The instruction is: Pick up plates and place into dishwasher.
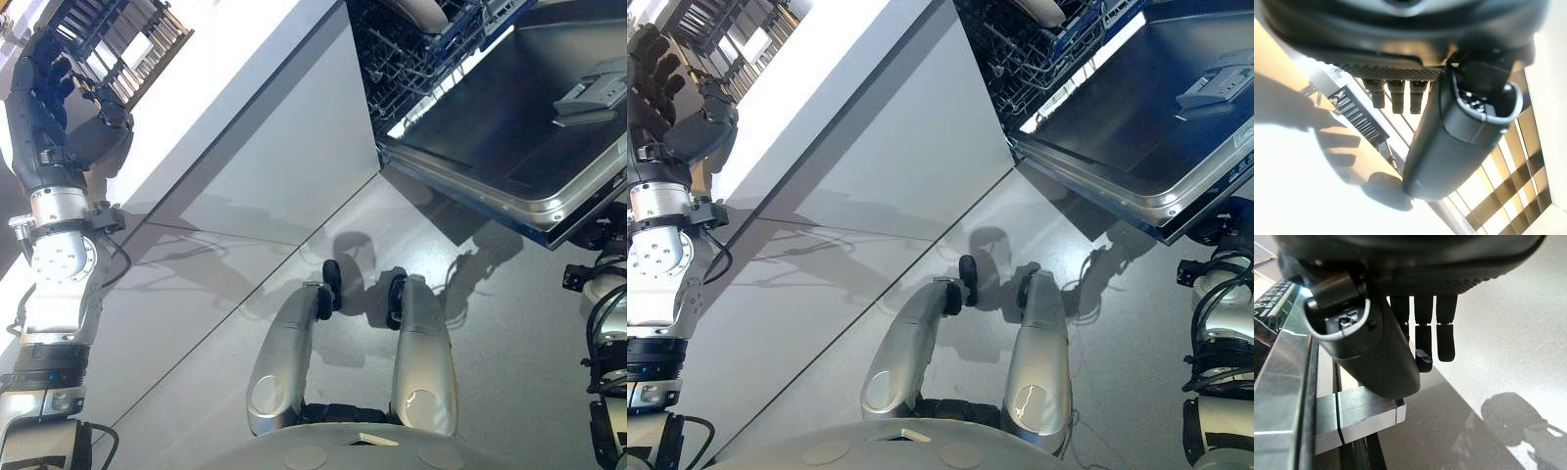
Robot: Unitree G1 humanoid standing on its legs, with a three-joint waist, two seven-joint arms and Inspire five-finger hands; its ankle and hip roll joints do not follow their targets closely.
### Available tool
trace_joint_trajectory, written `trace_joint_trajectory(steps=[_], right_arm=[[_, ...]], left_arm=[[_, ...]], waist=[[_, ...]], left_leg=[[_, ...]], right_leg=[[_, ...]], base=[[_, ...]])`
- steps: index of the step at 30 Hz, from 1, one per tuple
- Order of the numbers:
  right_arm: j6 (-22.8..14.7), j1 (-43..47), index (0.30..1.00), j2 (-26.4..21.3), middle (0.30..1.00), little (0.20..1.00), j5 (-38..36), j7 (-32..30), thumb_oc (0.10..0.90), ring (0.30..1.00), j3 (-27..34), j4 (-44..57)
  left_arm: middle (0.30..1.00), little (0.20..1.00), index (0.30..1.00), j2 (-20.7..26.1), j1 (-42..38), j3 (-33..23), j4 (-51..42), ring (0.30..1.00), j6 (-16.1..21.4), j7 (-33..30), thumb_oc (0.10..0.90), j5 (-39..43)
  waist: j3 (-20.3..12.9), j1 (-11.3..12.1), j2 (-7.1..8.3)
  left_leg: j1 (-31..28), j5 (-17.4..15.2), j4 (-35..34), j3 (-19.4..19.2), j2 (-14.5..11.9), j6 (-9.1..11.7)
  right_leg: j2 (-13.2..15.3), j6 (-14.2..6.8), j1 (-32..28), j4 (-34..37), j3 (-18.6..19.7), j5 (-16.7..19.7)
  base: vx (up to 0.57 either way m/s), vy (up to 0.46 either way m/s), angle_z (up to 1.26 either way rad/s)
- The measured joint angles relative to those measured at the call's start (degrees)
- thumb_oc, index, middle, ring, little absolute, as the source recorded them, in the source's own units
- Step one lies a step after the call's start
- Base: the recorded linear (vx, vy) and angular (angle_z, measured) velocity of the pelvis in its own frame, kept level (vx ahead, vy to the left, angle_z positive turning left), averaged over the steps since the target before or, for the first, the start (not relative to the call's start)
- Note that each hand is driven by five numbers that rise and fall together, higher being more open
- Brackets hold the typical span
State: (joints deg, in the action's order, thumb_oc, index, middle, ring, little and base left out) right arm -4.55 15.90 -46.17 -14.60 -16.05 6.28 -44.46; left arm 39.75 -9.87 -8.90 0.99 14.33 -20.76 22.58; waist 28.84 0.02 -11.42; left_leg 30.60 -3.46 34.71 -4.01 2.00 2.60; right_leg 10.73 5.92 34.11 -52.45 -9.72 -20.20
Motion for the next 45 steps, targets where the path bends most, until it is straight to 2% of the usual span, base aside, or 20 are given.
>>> trace_joint_trajectory(steps=[4,12,15,17,19,22,25,32,40,43,44,45], right_arm=[[-0.3,-1.9,0.3,1.0,0.3,0.2,-0.1,0.0,0.1,0.3,0.0,5.2],[-1.4,-2.9,0.3,5.5,0.3,0.2,0.2,-0.7,0.1,0.3,0.2,16.9],[-2.2,-2.9,0.3,7.8,0.3,0.2,0.3,-0.5,0.1,0.3,-0.6,22.4],[-4.3,-2.7,0.3,8.9,0.3,0.2,0.5,1.0,0.1,0.3,-2.9,25.2],[-5.0,-1.9,0.3,10.4,0.3,0.2,0.7,1.1,0.1,0.3,-3.9,27.7],[-5.9,0.4,0.3,10.9,0.3,0.2,1.9,2.2,0.1,0.3,-5.4,30.3],[-6.9,2.7,0.3,11.5,0.3,0.2,2.5,3.3,0.1,0.3,-6.6,30.7],[-9.6,6.4,0.3,11.8,0.3,0.2,4.1,5.0,0.1,0.3,-9.7,32.9],[-10.5,4.6,0.3,13.6,0.3,0.2,4.6,-0.5,0.1,0.3,-7.9,32.9],[-11.0,-1.6,0.3,16.1,0.3,0.2,4.5,-1.6,0.1,0.3,-5.1,32.9],[-11.1,-5.7,0.396,17.6,0.396,0.313,4.5,-2.2,0.213,0.396,-4.1,32.9],[-11.1,-7.0,0.396,18.2,0.396,0.313,4.5,-2.2,0.213,0.396,-3.7,32.9]], left_arm=[[0.9,0.9,0.9,-1.9,1.1,-0.2,0.3,0.9,2.0,0.1,0.8,-0.1],[0.9,0.9,0.9,-2.4,2.7,-1.5,2.3,0.9,2.1,-0.3,0.8,-0.2],[0.9,0.9,0.9,-2.6,2.6,-2.0,2.6,0.9,2.1,-0.2,0.8,-0.2],[0.9,0.9,0.9,-2.8,2.5,-2.0,2.7,0.9,2.1,0.1,0.8,-0.2],[0.9,0.9,0.9,-3.3,2.1,-1.5,2.6,0.9,2.1,0.7,0.8,-0.2],[0.9,0.9,0.9,-3.9,1.8,-0.4,1.5,0.9,2.3,1.4,0.8,-0.3],[0.9,0.9,0.9,-5.4,1.7,0.0,0.3,0.9,2.2,1.7,0.8,-0.4],[0.9,0.9,0.9,-7.2,-1.2,2.8,-0.2,0.9,2.0,3.9,0.8,-1.7],[0.9,0.9,0.9,-8.4,0.1,4.1,-0.9,0.9,2.0,5.1,0.8,-2.8],[0.9,0.9,0.9,-9.1,2.0,3.2,-1.3,0.9,2.2,5.2,0.8,-3.1],[0.9,0.9,0.9,-9.7,4.6,1.9,-2.7,0.9,2.5,5.4,0.8,-3.6],[0.9,0.9,0.9,-9.8,5.4,1.5,-2.8,0.9,2.5,5.5,0.8,-3.9]], waist=[[0.1,0.1,0.21],[0.2,0.0,0.27],[0.2,0.3,0.28],[0.2,0.3,0.29],[0.2,0.4,0.3],[0.2,1.5,0.28],[0.2,1.9,0.28],[0.2,2.9,0.32],[0.3,3.1,0.59],[-0.3,3.2,1.85],[-1.4,3.2,3.04],[-2.0,3.2,3.46]], left_leg=[[-0.3,-0.6,0.4,0.7,-0.1,0.1],[-1.4,-1.6,0.9,1.4,0.0,0.1],[-1.4,-1.9,1.1,1.3,0.1,-0.4],[-1.7,-2.0,1.1,1.2,0.3,-0.7],[-2.9,-2.7,1.0,-0.2,0.6,-1.8],[-3.9,-2.7,-0.3,-0.3,1.4,-2.9],[-4.8,-2.6,-1.4,0.1,2.1,-2.9],[-7.6,-2.3,-3.0,1.4,2.1,-3.3],[-12.4,-2.0,-6.2,1.3,1.8,-4.0],[-15.2,-1.8,-8.5,1.2,1.3,-3.9],[-16.4,-1.7,-10.2,1.1,1.0,-3.9],[-16.6,-1.7,-10.9,1.1,1.0,-4.0]], right_leg=[[1.6,0.0,-0.9,0.6,-2.6,0.0],[3.6,-0.1,-3.3,2.1,-7.4,0.0],[3.9,-0.1,-3.7,2.6,-8.7,0.0],[3.9,0.0,-4.3,2.9,-9.2,0.0],[4.5,-0.1,-5.8,3.8,-10.3,0.0],[4.3,-0.1,-6.8,4.4,-10.1,0.1],[4.7,-0.2,-7.9,5.0,-10.3,0.1],[3.3,-0.9,-12.4,7.1,-9.6,-0.2],[1.6,-2.6,-18.2,11.5,-9.0,0.4],[-0.5,-3.5,-21.0,15.2,-6.9,1.3],[-1.5,-3.9,-22.3,17.8,-6.1,2.0],[-1.7,-4.0,-22.6,18.5,-5.9,2.3]], base=[[0.04,0.06,-0.13],[0.04,0.083,-0.18],[0.05,0.091,-0.09],[0.07,0.108,0.05],[0.07,0.095,0.16],[0.05,0.057,0.1],[0.08,0.082,0.15],[0.09,0.062,0.28],[0.08,0.046,0.13],[0.05,0.059,0.02],[0.03,0.033,-0.11],[0.06,0.037,-0.17]])
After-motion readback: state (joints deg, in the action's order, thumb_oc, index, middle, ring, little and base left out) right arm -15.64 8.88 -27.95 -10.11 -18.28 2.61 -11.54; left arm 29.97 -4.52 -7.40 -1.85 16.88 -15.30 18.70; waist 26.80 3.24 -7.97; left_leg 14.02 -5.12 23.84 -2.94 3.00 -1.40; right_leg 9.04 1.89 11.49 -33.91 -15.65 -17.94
